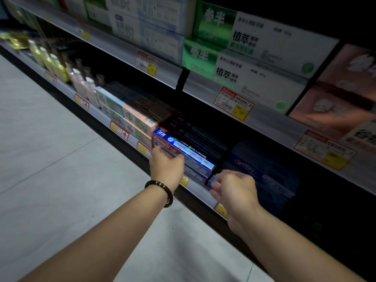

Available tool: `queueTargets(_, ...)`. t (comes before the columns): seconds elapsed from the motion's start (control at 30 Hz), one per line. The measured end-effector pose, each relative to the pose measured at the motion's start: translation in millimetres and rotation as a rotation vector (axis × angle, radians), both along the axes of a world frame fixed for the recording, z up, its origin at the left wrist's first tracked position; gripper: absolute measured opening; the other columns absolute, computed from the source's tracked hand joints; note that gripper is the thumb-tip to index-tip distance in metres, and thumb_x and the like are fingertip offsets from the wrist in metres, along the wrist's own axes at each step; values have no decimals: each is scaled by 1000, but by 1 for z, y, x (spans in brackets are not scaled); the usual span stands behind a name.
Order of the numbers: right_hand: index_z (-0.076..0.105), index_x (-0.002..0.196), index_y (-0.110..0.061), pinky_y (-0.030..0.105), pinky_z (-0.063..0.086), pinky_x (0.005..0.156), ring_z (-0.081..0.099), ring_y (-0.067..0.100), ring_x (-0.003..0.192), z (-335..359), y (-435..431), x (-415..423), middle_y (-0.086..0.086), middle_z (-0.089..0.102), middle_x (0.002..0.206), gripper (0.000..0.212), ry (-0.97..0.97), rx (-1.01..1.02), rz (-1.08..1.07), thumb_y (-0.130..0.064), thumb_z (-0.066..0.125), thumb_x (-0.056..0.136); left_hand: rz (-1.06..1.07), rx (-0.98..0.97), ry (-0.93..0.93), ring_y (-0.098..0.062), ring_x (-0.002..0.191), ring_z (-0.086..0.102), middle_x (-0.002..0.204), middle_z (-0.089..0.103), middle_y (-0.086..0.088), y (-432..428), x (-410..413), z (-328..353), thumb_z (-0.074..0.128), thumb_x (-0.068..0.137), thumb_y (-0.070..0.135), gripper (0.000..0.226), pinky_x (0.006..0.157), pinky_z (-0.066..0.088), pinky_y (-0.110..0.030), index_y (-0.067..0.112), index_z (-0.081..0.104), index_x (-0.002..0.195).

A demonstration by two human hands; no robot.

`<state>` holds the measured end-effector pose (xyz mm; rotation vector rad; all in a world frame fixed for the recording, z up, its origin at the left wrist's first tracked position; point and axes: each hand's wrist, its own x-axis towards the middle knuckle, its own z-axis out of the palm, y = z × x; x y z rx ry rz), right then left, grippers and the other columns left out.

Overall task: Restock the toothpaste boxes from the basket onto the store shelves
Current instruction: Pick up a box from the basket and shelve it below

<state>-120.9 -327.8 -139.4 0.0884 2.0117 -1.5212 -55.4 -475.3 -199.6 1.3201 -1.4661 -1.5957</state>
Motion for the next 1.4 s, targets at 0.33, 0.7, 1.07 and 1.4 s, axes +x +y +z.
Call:
queueTargets(0.33,70,106,-6,51,64,92,74,27,89,36,39,6,10,71,91,13,-2,13,77,-3,59,101,-111,176,-106,-19,87,67,108,67,-4,32,12,29,63,90,27,40,82,62,-43,15,54,126)
queueTargets(0.7,72,102,-14,46,63,79,74,27,92,96,130,19,12,76,97,7,99,69,116,-13,65,101,-285,372,-159,-18,74,56,82,52,-5,90,48,126,53,106,26,16,79,54,-38,13,57,115)
queueTargets(1.07,70,106,-2,38,51,64,61,31,77,144,212,37,22,70,90,10,67,-21,82,-3,61,102,-541,294,-253,-25,106,64,134,62,-10,154,81,217,52,108,34,34,97,51,-44,17,51,137)
queueTargets(1.4,68,111,2,27,39,55,59,28,69,174,298,64,19,65,84,15,58,-107,26,4,58,100,-695,98,-324,-21,86,63,105,64,-4,242,84,264,51,107,35,19,84,55,-38,21,55,94)
